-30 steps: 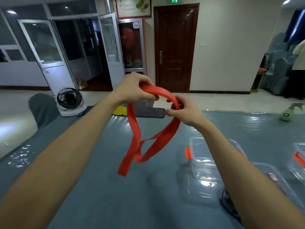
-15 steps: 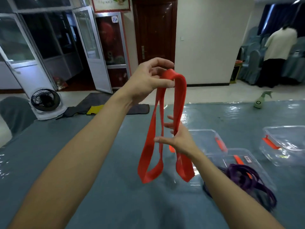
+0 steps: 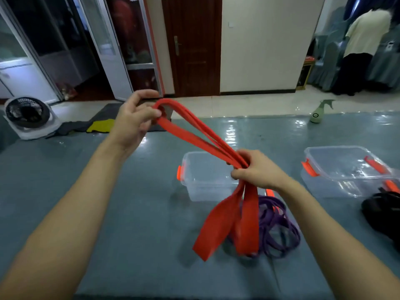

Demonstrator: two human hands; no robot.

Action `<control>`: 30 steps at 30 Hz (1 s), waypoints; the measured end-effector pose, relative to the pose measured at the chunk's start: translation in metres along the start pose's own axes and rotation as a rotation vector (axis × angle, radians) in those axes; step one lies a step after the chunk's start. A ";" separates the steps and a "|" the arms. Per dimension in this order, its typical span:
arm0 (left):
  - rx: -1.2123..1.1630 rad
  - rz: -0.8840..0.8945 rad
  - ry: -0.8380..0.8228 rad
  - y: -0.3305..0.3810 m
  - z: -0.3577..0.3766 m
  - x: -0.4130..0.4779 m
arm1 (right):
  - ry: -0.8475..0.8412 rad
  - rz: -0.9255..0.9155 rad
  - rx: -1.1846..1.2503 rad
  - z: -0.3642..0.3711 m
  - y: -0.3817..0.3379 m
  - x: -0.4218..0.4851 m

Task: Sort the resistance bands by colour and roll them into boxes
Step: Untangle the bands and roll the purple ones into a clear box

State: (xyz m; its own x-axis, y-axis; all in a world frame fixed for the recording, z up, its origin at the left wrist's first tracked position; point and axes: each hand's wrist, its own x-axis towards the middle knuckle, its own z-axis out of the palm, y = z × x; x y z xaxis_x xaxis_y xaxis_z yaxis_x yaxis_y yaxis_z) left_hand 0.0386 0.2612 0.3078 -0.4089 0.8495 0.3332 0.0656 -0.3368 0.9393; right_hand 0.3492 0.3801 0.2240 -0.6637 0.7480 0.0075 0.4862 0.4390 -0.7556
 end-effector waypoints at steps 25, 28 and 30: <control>0.141 -0.357 -0.820 -0.232 0.340 -0.084 | -0.086 0.214 -0.232 -0.165 0.124 -0.085; -0.027 -0.488 -0.871 -0.247 0.382 -0.097 | 0.047 0.267 0.080 -0.178 0.158 -0.106; -0.099 -0.541 -0.894 -0.256 0.412 -0.108 | 0.181 0.309 0.303 -0.182 0.185 -0.116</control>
State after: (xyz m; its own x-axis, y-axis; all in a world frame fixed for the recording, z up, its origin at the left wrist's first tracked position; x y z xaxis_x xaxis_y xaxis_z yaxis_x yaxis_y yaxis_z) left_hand 0.4413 0.4230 0.0647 0.4621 0.8737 -0.1520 -0.0163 0.1798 0.9836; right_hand 0.6194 0.4647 0.2027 -0.3915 0.9072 -0.1541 0.4396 0.0373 -0.8974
